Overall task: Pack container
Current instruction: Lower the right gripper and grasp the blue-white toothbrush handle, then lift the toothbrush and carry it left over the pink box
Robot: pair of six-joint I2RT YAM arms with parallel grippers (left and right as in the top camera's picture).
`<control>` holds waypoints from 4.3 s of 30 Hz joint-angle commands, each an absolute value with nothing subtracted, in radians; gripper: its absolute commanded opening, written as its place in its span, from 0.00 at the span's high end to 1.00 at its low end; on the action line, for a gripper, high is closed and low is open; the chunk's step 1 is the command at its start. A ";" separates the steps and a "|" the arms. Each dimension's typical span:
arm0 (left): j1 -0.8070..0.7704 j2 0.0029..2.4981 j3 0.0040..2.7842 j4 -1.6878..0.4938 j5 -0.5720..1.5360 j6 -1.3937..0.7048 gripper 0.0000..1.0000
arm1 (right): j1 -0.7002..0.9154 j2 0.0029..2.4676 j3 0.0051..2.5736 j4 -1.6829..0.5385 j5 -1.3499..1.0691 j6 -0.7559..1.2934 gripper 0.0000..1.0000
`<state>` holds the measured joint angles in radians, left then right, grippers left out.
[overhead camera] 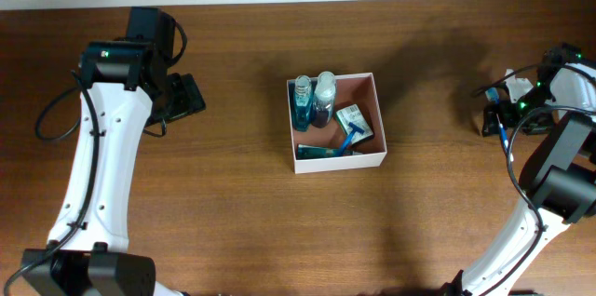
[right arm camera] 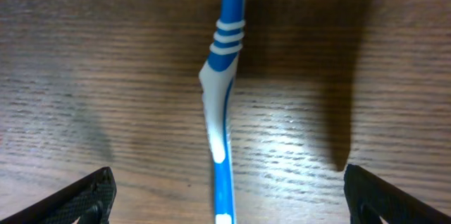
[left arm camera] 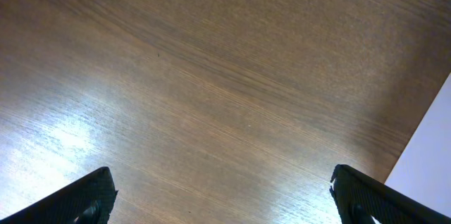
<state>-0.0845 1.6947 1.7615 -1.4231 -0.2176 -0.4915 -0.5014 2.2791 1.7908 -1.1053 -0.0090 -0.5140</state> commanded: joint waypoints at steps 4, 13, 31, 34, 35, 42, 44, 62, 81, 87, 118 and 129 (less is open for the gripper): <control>-0.082 1.702 1.757 -1.421 -0.225 -0.501 0.01 | -0.506 2.297 1.780 -1.083 0.016 -0.547 0.01; -0.082 1.702 1.757 -1.421 -0.225 -0.501 0.00 | -0.506 2.297 1.776 -1.076 0.015 -0.554 0.01; -0.082 1.702 1.757 -1.421 -0.225 -0.501 0.01 | -0.506 2.297 1.760 -1.072 0.039 -0.546 0.02; -0.082 1.702 1.757 -1.421 -0.225 -0.501 0.01 | -0.506 2.297 1.753 -1.070 0.039 -0.546 0.02; -0.082 1.702 1.757 -1.421 -0.225 -0.501 0.01 | -0.506 2.297 1.749 -1.068 0.039 -0.546 0.01; -0.082 1.702 1.757 -1.421 -0.225 -0.501 0.01 | -0.506 2.297 1.700 -1.028 0.039 -0.546 0.01; -0.082 1.702 1.757 -1.421 -0.225 -0.501 0.01 | -0.506 2.297 1.700 -1.024 0.039 -0.546 0.02; -0.082 1.702 1.757 -1.421 -0.225 -0.501 0.01 | -0.505 2.297 1.721 -1.032 0.038 -0.511 0.66; -0.082 1.702 1.757 -1.421 -0.225 -0.501 0.01 | -0.502 2.297 1.831 -1.106 -0.108 -0.461 0.96; -0.082 1.702 1.757 -1.421 -0.225 -0.501 0.01 | -0.482 2.297 2.048 -1.234 -0.168 -0.323 0.96; -0.082 1.702 1.757 -1.421 -0.225 -0.501 0.01 | 0.022 2.281 2.451 -1.699 -0.574 0.070 0.96; -0.082 1.702 1.757 -1.421 -0.225 -0.501 0.01 | 0.067 2.063 2.165 -1.699 -0.422 0.085 0.96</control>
